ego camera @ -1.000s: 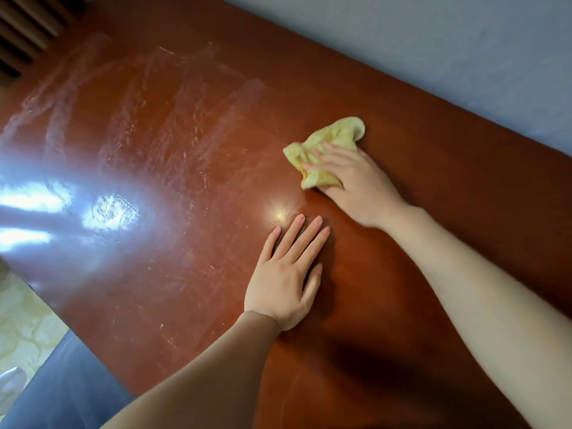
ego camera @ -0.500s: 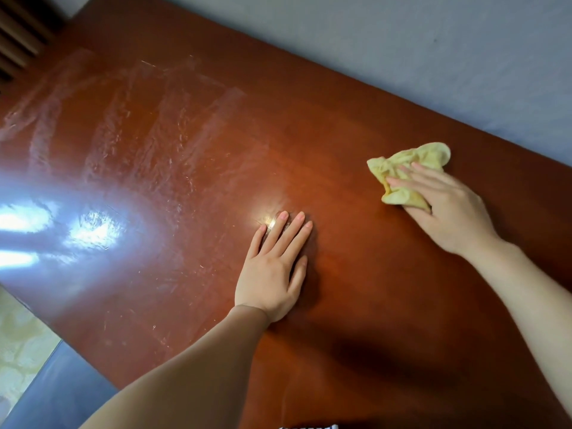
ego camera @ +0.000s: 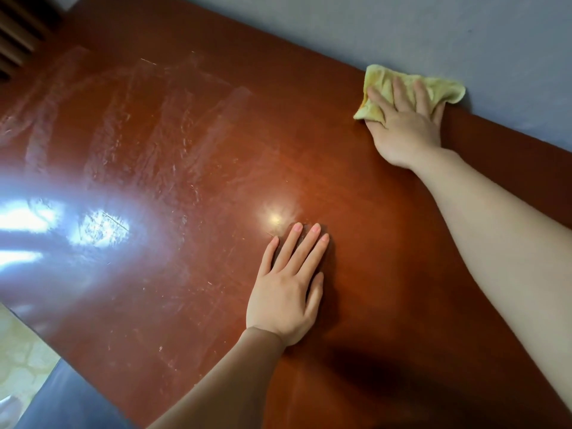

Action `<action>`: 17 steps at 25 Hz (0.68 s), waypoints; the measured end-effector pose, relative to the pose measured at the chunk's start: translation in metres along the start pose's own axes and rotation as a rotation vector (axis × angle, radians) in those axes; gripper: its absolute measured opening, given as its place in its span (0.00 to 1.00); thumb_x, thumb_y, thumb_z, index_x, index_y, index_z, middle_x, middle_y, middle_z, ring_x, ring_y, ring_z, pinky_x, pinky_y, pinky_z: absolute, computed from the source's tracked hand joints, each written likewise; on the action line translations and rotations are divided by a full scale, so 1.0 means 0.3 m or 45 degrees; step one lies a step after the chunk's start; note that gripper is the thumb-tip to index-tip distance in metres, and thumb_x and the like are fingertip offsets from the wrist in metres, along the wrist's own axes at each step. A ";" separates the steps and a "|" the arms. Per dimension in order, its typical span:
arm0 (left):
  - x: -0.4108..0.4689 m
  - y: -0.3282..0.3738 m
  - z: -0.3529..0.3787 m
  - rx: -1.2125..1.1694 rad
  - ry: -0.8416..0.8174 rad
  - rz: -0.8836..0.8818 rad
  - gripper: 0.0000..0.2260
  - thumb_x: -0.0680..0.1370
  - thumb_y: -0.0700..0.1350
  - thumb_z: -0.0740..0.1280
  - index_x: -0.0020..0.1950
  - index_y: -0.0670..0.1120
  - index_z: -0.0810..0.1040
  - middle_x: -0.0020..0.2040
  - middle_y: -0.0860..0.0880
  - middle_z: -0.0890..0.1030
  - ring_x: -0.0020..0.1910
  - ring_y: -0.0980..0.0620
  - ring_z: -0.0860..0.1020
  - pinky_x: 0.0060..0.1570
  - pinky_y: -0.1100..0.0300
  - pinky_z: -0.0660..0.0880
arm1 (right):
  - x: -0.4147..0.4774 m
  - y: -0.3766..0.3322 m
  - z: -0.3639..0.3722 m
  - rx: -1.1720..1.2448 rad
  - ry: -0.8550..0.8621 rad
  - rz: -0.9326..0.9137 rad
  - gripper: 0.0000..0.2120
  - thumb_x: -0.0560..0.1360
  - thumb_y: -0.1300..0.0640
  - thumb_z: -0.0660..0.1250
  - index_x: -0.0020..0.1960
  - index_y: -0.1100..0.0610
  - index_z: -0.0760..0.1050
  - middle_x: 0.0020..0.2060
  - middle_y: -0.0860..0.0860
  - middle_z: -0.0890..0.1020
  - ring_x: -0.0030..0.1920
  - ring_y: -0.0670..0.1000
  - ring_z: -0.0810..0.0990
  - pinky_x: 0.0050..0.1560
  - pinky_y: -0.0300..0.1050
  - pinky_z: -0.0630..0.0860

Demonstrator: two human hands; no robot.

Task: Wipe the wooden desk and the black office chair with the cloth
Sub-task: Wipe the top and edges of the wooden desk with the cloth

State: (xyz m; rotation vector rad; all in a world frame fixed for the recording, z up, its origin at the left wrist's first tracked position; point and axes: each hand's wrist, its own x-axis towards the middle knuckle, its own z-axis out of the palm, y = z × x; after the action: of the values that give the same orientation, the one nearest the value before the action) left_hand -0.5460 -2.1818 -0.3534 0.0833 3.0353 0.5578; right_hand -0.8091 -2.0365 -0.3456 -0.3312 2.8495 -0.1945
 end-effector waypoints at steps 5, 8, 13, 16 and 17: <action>-0.001 -0.002 0.002 0.022 -0.012 0.001 0.23 0.81 0.50 0.50 0.77 0.52 0.58 0.77 0.55 0.57 0.77 0.53 0.49 0.75 0.52 0.44 | 0.025 -0.128 0.015 -0.021 -0.070 -0.141 0.24 0.79 0.39 0.47 0.74 0.34 0.46 0.77 0.46 0.43 0.76 0.57 0.37 0.71 0.66 0.37; -0.001 -0.006 0.003 0.054 -0.016 0.018 0.23 0.81 0.52 0.50 0.77 0.51 0.58 0.77 0.54 0.57 0.77 0.52 0.49 0.75 0.52 0.44 | -0.042 -0.241 0.043 -0.053 -0.109 -0.351 0.24 0.79 0.38 0.48 0.74 0.33 0.48 0.77 0.45 0.45 0.76 0.55 0.39 0.71 0.66 0.38; -0.016 0.001 -0.003 0.019 0.037 0.117 0.23 0.81 0.53 0.50 0.75 0.48 0.61 0.76 0.50 0.56 0.77 0.50 0.50 0.75 0.52 0.44 | -0.240 -0.310 0.104 -0.024 -0.112 -0.646 0.23 0.80 0.39 0.49 0.74 0.34 0.52 0.77 0.44 0.50 0.76 0.52 0.42 0.72 0.62 0.39; -0.041 0.014 -0.017 0.107 0.118 0.231 0.20 0.81 0.48 0.53 0.69 0.43 0.71 0.71 0.44 0.69 0.72 0.46 0.64 0.73 0.50 0.59 | -0.362 -0.254 0.123 0.101 -0.133 -0.638 0.21 0.81 0.42 0.50 0.73 0.36 0.57 0.76 0.41 0.54 0.76 0.46 0.44 0.74 0.56 0.40; -0.049 0.021 -0.025 0.123 0.137 0.232 0.20 0.81 0.47 0.54 0.68 0.42 0.73 0.69 0.43 0.72 0.70 0.45 0.68 0.71 0.48 0.62 | -0.408 -0.233 0.125 0.149 -0.137 -0.617 0.20 0.81 0.43 0.51 0.73 0.37 0.59 0.75 0.40 0.55 0.76 0.45 0.44 0.74 0.54 0.40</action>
State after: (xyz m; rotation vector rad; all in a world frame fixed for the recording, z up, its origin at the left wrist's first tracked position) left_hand -0.5316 -2.1796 -0.3434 0.3488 3.1796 0.4392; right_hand -0.6695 -2.0781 -0.3401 -0.9702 2.5901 -0.4187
